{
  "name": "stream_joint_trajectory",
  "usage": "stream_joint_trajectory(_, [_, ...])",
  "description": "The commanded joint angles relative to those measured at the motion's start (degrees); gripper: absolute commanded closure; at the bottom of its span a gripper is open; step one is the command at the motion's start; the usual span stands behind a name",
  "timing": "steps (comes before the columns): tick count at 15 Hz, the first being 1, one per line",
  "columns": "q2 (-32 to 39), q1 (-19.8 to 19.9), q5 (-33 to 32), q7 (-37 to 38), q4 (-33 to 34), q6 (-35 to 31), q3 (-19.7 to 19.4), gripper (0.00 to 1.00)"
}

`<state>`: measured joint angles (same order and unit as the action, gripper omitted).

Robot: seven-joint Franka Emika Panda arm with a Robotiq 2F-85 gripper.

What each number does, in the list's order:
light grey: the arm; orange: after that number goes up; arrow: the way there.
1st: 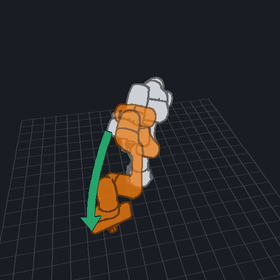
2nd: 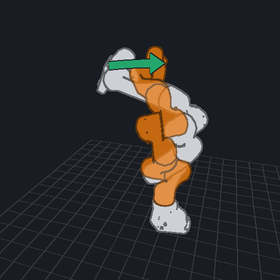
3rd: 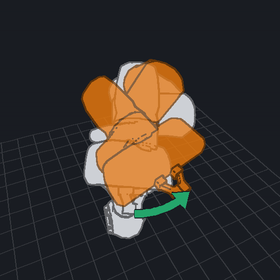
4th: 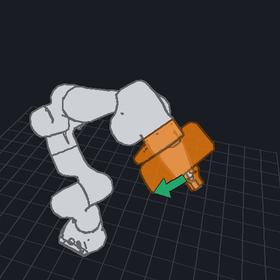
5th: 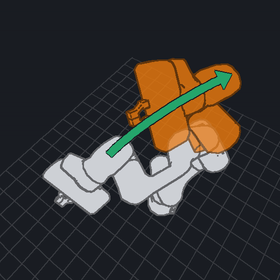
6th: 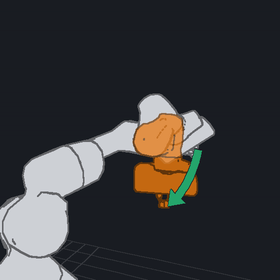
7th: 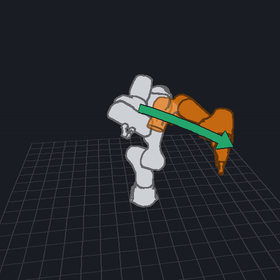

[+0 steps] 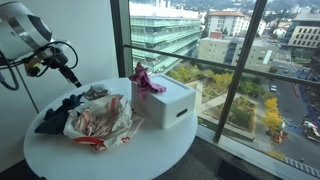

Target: Put the t-shirts on top of the white storage container.

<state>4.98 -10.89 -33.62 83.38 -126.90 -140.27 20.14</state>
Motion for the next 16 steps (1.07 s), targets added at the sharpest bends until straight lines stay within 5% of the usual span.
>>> stream_joint_trajectory(1, [-4.5,2.3,16.3,-8.6,-10.4,-2.8,2.5,0.0])
stream_joint_trajectory(4, [-4.2,-0.5,28.9,-16.9,-14.5,-3.0,-1.4,0.0])
stream_joint_trajectory(11, [0.0,0.0,38.2,-33.3,-16.4,-14.5,-5.8,0.0])
stream_joint_trajectory(12, [-0.6,-0.9,34.5,-28.8,-16.7,-11.6,-6.9,0.0])
stream_joint_trajectory(15, [0.2,-1.0,37.1,-32.1,-16.6,-13.2,-7.2,0.0])
stream_joint_trajectory(16, [0.8,-1.5,32.3,-28.7,-16.4,-13.8,-8.1,0.0])
